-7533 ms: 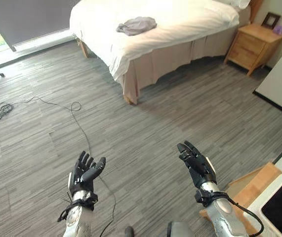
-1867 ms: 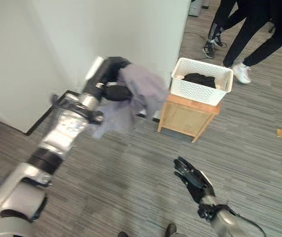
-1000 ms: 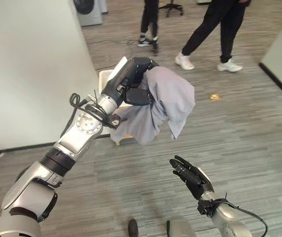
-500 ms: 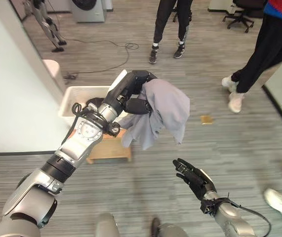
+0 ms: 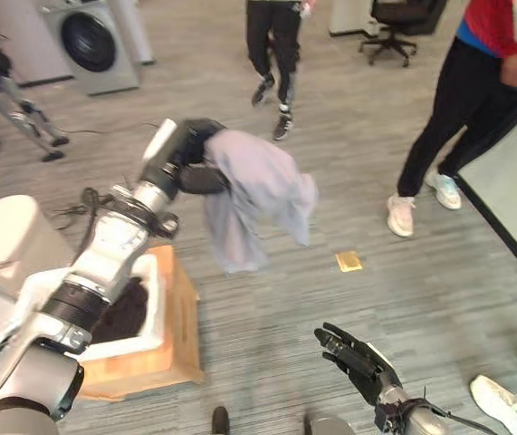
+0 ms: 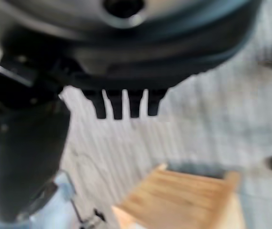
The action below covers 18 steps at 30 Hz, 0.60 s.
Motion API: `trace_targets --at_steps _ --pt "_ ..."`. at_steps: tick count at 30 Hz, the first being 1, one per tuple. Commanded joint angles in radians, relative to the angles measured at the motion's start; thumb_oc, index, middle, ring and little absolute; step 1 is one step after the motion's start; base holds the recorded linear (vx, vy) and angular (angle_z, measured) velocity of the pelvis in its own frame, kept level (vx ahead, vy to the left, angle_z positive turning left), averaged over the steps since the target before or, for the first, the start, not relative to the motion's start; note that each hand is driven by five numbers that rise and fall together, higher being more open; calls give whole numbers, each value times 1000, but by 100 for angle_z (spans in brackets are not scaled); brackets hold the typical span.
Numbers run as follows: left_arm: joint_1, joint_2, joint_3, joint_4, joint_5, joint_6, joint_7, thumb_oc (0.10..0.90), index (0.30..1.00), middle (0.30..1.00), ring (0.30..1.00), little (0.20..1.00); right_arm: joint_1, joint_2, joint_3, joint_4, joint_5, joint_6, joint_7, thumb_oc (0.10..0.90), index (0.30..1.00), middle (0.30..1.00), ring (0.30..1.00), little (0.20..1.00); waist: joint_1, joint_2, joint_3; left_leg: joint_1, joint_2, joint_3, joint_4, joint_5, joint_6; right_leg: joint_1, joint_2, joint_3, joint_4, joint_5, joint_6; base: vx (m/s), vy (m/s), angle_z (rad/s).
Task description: Pick up bed clothes into laundry basket.
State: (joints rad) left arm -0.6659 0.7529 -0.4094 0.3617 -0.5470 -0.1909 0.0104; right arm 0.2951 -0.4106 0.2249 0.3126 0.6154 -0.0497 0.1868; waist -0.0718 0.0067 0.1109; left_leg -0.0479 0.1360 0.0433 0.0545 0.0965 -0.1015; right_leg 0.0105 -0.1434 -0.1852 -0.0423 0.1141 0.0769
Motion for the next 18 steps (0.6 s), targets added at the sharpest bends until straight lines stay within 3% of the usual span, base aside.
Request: trace_targets --at_steps 1,6,8,10,11,12,13,14,16,18 --pt "-100 84 138 -66 -6 -118 34 400 300 300 300 300 -41 10 -33 -75 17 -67 53 800 900 900 900 900 39 12 -81 34 -115 16 -85 -35 58 73 33 3 22 -156 47 109 81 16" --pt "-19 174 248 -134 24 -138 59 400 300 300 300 300 -54 8 -48 -65 -9 -75 60 800 900 900 900 900 77 3 -81 19 -135 6 -28 -89 79 59 -4 -14 94 -171 68 44 76 -13" --pt "-7 190 292 -147 19 -151 80 400 300 300 300 300 -58 4 -67 -71 -10 -80 64 800 900 900 900 900 85 12 -69 15 -151 -10 -5 -115 106 -9 -43 -14 268 -160 81 -12 143 53" --pt "2 207 331 -169 20 -166 99 400 300 300 300 300 -57 -2 -86 -80 -33 -93 61 800 900 900 900 900 72 20 -35 27 -183 -65 14 -123 135 -104 -82 28 489 -46 97 0 135 62" --pt "-5 212 337 -168 21 -173 109 400 300 300 300 300 -55 -2 -93 -83 -38 -97 60 800 900 900 900 900 54 30 -16 33 -185 -108 20 -119 138 -150 -60 99 568 -20 92 -7 9 83" --pt "-11 217 338 -161 20 -184 117 400 300 300 300 300 -53 -8 -103 -75 -35 -102 56 800 900 900 900 900 28 40 -7 37 -186 -162 26 -121 134 -180 0 187 572 -52 75 82 -105 140" --pt "-10 229 346 -159 27 -197 128 400 300 300 300 300 -51 -13 -113 -73 -23 -104 57 800 900 900 900 900 4 44 -5 62 -189 -231 17 -128 118 -196 76 302 497 -140 55 89 -106 182" --pt "-11 229 346 -158 27 -197 128 400 300 300 300 300 -52 -13 -113 -73 -23 -104 57 800 900 900 900 900 4 46 -6 60 -187 -232 16 -124 117 -196 77 301 491 -134 55 151 -136 207" --pt "-44 245 331 -147 36 -216 145 400 300 300 300 300 -42 -25 -129 -64 -2 -117 64 800 900 900 900 900 -16 44 -6 63 -201 -334 20 -134 97 -189 130 465 334 -185 60 153 -169 178" --pt "-60 248 326 -106 21 -217 158 400 300 300 300 300 -29 -32 -151 -58 0 -125 51 800 900 900 900 900 -13 24 -11 57 -216 -387 24 -137 83 -168 138 511 220 -158 62 100 -180 168"
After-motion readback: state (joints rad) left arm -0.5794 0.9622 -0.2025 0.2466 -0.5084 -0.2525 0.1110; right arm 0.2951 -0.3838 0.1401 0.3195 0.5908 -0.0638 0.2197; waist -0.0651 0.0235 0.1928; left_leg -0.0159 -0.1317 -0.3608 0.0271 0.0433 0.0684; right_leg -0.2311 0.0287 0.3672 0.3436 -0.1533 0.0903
